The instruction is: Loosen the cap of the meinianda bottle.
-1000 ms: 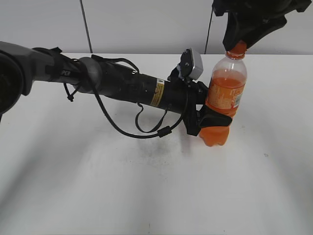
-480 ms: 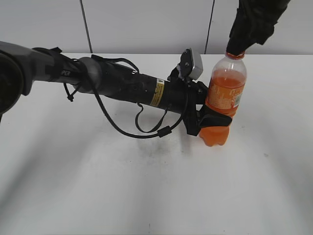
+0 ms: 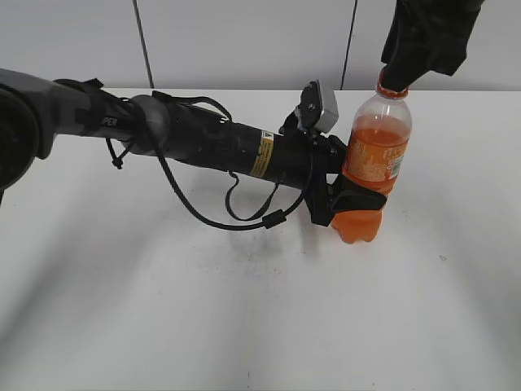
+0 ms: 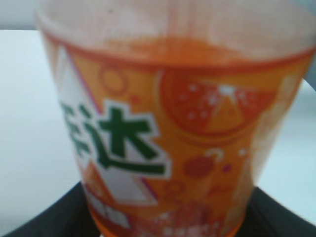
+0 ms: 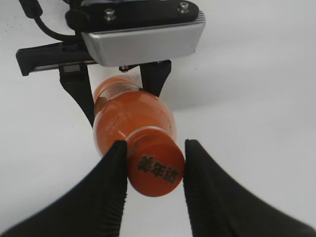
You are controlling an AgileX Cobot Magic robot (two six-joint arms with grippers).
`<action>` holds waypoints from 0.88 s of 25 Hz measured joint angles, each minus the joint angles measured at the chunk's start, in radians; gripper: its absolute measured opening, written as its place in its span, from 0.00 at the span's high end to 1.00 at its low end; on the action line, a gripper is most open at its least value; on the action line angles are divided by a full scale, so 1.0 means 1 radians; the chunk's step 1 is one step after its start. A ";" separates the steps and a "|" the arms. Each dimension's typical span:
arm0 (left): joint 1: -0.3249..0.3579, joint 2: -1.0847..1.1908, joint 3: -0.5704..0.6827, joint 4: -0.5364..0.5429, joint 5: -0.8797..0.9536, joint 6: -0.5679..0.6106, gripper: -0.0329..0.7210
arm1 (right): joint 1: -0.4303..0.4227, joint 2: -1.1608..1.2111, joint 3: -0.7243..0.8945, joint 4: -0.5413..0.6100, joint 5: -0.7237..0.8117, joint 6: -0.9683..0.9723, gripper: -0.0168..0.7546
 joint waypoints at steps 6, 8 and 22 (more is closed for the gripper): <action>-0.001 0.000 0.000 -0.004 0.002 -0.003 0.42 | 0.000 -0.009 0.000 0.006 -0.001 -0.008 0.75; -0.001 0.000 0.000 -0.005 0.003 -0.005 0.42 | 0.000 -0.013 0.000 0.007 -0.001 -0.009 0.81; -0.001 0.000 0.000 -0.005 0.003 -0.006 0.42 | 0.000 -0.023 0.000 0.012 -0.002 0.055 0.83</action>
